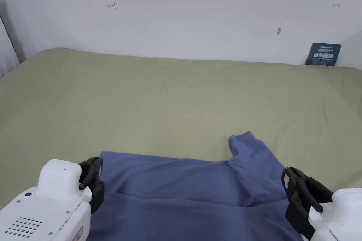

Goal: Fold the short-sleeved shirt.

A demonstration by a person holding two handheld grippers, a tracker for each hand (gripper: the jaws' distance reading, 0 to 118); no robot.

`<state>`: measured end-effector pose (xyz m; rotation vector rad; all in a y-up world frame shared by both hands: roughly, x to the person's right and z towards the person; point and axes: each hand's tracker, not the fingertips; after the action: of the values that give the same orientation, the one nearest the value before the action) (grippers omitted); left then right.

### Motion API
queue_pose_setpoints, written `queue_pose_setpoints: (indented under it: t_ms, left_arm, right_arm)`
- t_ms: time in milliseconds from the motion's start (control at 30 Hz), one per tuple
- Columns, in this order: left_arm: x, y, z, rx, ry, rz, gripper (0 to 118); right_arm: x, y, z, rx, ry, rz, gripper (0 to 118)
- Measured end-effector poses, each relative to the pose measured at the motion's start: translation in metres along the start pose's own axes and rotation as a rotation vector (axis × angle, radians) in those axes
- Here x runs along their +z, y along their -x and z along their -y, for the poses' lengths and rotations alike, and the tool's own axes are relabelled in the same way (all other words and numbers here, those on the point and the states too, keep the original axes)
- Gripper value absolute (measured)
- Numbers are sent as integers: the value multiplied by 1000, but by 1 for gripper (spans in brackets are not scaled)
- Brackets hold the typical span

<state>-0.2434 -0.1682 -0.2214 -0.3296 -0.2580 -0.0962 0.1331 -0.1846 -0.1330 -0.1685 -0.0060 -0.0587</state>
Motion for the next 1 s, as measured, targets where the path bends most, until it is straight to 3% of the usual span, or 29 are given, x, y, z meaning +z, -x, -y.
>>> queue_pose_setpoints:
  t_ms: [367, 400, 500, 533, 733, 767, 800, 867, 900, 933, 967, 1000]
  left_arm:
    - [-173, 61, 19, -6, 366, -12, 5]
    - [-194, 67, 21, -2, 395, -4, 19]
    - [-250, 78, 25, 19, 438, -26, 99]
    - [-266, 79, 27, 20, 454, -47, 102]
    - [-330, 76, 48, -43, 566, -89, 98]
    - [-333, 72, 52, -58, 597, -78, 89]
    - [-333, 66, 56, -87, 615, -61, 66]
    - [-324, 59, 59, -88, 574, -3, 37]
    - [-320, 53, 57, -86, 572, -23, 13]
    - [-317, 46, 56, -100, 568, -20, 4]
    - [-314, 39, 55, -131, 562, -31, 4]
    - [-304, 38, 50, -141, 539, -35, 4]
  right_arm:
    - [-43, -20, 26, 7, 132, 3, 9]
    - [-48, -23, 27, 3, 145, 5, 9]
    - [-65, -32, 33, 7, 192, 19, 9]
    - [-70, -36, 35, 7, 211, 26, 9]
    - [-105, -67, 46, -5, 296, 89, 9]
    - [-113, -73, 48, 2, 320, 107, 9]
    - [-125, -80, 50, 16, 348, 138, 9]
    - [-151, -97, 54, 32, 392, 181, 11]
    - [-168, -108, 57, 28, 408, 191, 27]
    - [-186, -119, 60, 5, 459, 188, 53]
    - [-206, -130, 61, -26, 524, 182, 81]
    - [-225, -141, 64, -57, 584, 176, 95]
